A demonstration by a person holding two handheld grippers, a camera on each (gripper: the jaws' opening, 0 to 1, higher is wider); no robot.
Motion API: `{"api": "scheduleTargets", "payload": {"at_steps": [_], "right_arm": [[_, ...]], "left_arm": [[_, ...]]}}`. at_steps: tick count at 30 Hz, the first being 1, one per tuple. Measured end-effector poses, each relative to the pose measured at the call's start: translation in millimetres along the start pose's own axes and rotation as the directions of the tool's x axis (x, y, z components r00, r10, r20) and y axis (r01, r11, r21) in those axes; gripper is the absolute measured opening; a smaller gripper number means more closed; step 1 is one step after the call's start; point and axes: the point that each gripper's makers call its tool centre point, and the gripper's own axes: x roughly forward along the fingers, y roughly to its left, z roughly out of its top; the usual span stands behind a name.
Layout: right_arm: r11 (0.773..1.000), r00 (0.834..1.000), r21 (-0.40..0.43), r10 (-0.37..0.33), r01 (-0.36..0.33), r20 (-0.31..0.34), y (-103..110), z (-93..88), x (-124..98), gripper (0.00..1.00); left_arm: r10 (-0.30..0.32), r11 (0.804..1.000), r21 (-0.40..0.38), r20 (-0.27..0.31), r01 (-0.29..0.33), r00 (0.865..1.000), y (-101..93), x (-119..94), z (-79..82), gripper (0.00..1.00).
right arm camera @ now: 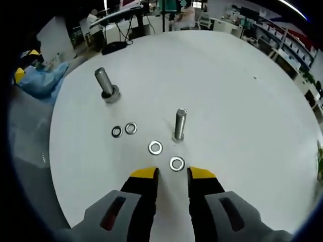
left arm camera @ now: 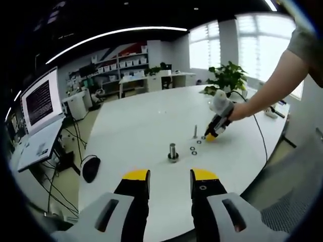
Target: Place the washer onto the threaded stud by aligning its center hole with the stud, sliding it down to the base, and recovering from edge contact or off-axis alignment until the washer reaches the visible bottom stop.
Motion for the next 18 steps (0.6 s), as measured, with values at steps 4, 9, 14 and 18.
{"api": "scheduleTargets", "payload": {"at_steps": [4, 9, 14, 18], "right_arm": [[1.0, 0.999, -0.015, 0.015, -0.015, -0.029, -3.8, 3.1, 0.8, 0.2], [0.995, 0.995, -0.078, 0.05, -0.057, -0.091, -5.6, 2.0, 1.9, 0.18], [0.986, 0.984, -0.146, 0.056, -0.081, -0.171, -3.2, 2.7, 2.8, 0.18], [0.971, 0.974, -0.213, 0.058, -0.106, -0.219, -0.8, 3.5, 2.7, 0.18]], "left_arm": [[-0.006, 1.0, 0.003, -0.011, 0.006, 1.0, -1.6, 1.1, -2.1, 0.3], [-0.01, 1.0, 0.012, -0.023, 0.01, 1.0, -3.3, 2.1, -4.0, 0.3], [-0.019, 1.0, 0.014, -0.037, 0.019, 0.999, -4.9, 3.4, -6.6, 0.3], [-0.023, 0.999, 0.021, -0.041, 0.024, 0.999, -6.3, 4.1, -7.4, 0.3]]}}
